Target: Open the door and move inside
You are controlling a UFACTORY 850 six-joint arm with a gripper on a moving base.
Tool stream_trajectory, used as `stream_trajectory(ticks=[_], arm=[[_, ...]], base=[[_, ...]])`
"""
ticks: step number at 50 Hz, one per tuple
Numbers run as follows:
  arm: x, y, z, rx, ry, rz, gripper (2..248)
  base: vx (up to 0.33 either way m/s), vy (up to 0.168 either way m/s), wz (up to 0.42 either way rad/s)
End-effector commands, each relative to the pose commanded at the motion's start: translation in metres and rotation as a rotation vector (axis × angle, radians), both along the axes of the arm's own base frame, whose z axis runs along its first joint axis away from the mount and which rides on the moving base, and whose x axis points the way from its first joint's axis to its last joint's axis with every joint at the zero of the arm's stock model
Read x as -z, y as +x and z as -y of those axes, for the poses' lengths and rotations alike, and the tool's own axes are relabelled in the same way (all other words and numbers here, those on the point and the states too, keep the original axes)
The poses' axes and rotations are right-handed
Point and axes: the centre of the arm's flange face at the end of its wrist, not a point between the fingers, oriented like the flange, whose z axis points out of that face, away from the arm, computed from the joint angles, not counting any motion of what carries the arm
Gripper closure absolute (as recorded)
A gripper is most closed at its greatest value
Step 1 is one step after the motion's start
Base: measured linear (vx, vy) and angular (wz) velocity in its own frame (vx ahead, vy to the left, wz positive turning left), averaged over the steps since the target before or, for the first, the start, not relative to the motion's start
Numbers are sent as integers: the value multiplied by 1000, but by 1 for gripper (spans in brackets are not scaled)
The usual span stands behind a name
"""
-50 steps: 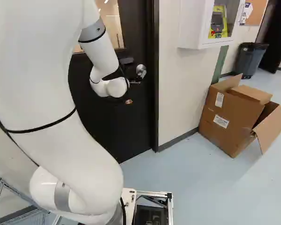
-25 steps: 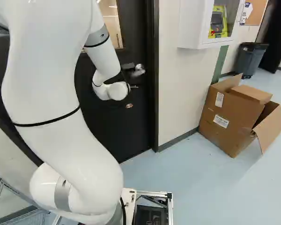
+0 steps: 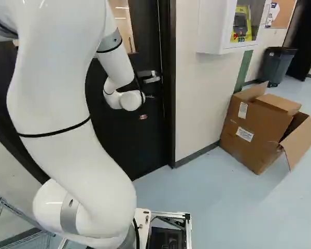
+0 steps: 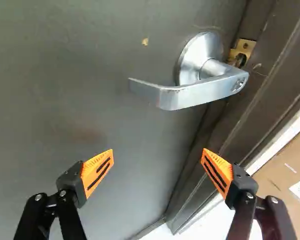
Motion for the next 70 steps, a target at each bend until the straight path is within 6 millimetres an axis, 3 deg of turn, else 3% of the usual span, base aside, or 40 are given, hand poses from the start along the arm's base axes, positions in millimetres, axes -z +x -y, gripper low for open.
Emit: stream_trajectory(ticks=[24, 70], arm=[[3, 41, 4, 158, 95, 14, 3], [13, 130, -34, 102, 105, 59, 3]], base=[[0, 0, 0], [0, 0, 0]])
